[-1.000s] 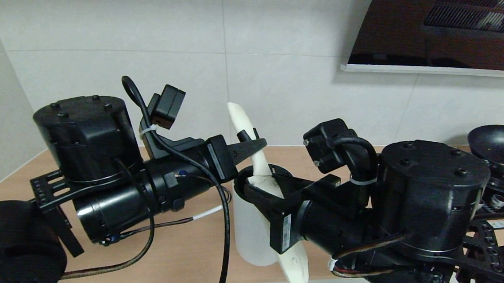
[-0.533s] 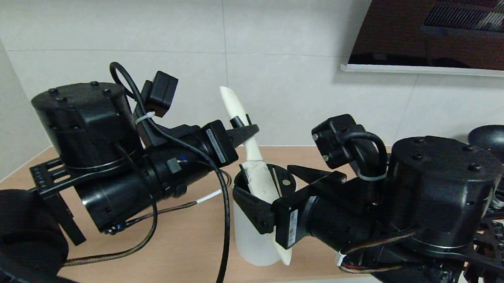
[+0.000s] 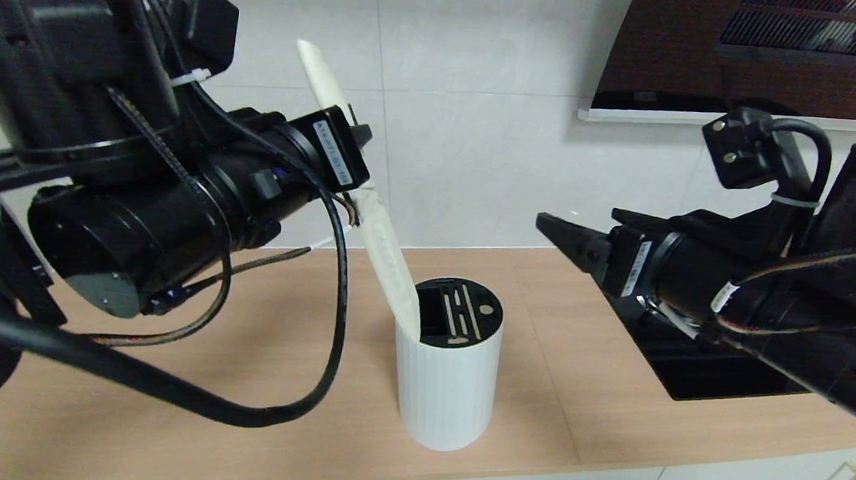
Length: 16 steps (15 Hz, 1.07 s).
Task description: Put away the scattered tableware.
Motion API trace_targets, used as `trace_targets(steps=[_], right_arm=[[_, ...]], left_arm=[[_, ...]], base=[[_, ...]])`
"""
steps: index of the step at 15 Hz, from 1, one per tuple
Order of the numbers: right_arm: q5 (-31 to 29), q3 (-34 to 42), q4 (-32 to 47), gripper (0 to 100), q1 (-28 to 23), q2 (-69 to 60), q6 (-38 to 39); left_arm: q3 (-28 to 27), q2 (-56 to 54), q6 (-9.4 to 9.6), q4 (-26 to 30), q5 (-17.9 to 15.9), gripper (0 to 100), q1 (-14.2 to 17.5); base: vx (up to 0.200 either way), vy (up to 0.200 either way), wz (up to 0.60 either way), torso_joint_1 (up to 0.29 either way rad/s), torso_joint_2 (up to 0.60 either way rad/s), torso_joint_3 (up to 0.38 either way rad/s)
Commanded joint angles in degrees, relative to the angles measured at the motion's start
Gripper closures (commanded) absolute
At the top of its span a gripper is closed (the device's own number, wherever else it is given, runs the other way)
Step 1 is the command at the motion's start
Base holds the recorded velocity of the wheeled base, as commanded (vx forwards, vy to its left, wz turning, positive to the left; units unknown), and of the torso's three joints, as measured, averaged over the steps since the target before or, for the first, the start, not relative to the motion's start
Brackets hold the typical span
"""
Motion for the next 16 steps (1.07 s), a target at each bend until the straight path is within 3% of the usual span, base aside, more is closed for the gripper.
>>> trace_targets(steps=[1, 2, 3, 4, 6, 8, 10, 16], right_arm=[[0.23, 0.03, 0.15, 0, -3.20, -1.98, 0.01], [0.23, -0.06, 0.24, 0, -4.16, -2.07, -0.08], [0.23, -0.06, 0.24, 0, -4.25, -1.90, -0.08], [0.23, 0.12, 0.24, 0, -4.25, -1.63, -0.08], [0.23, 0.20, 0.15, 0, -4.25, -0.75, -0.25], [0.23, 0.56, 0.15, 0, -4.25, -0.14, -0.78], [0.23, 0.56, 0.15, 0, -4.34, -0.14, -0.78], [0.23, 0.73, 0.15, 0, -4.34, 0.65, -0.78]], left_arm=[[-3.28, -0.17, 2.21, 1.17, 1.81, 100, -0.87], [-4.07, 1.14, 5.81, 0.74, 4.36, 100, -1.31], [-4.16, 1.94, 6.69, 0.65, 6.12, 100, -1.40], [-4.34, 4.92, 7.84, -0.06, 10.42, 100, -2.63], [-5.92, 10.02, 9.33, -8.05, 16.40, 100, -4.13], [-6.18, 14.33, 13.37, -16.14, 20.27, 100, -4.13], [-5.83, 15.91, 14.08, -18.16, 20.36, 100, -4.65], [-5.04, 18.11, 13.90, -19.30, 20.53, 100, -4.65]], base=[[0.000, 0.000, 0.00, 0.000, 0.00, 0.000], [0.000, 0.000, 0.00, 0.000, 0.00, 0.000], [0.000, 0.000, 0.00, 0.000, 0.00, 0.000], [0.000, 0.000, 0.00, 0.000, 0.00, 0.000], [0.000, 0.000, 0.00, 0.000, 0.00, 0.000], [0.000, 0.000, 0.00, 0.000, 0.00, 0.000], [0.000, 0.000, 0.00, 0.000, 0.00, 0.000], [0.000, 0.000, 0.00, 0.000, 0.00, 0.000]])
